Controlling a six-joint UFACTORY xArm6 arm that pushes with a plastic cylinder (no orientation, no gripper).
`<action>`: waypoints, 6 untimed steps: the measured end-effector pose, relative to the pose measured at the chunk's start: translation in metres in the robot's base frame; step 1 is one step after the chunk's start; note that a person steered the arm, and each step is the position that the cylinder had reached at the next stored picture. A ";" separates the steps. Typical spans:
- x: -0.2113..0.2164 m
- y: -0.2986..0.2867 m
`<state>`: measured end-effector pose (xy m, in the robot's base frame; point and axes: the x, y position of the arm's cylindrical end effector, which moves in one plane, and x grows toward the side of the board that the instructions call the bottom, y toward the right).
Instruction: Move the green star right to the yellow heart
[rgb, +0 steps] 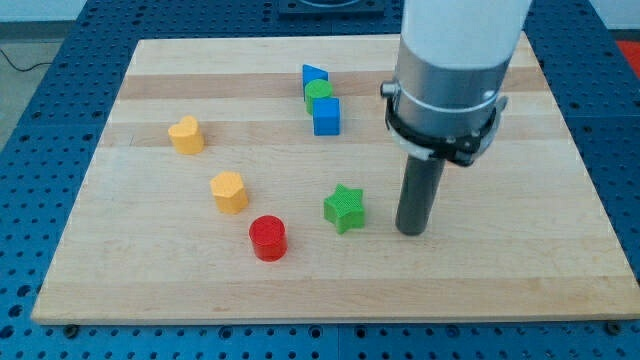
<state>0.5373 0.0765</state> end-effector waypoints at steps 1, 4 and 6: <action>0.017 -0.032; -0.049 -0.060; -0.052 -0.068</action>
<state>0.4855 0.0089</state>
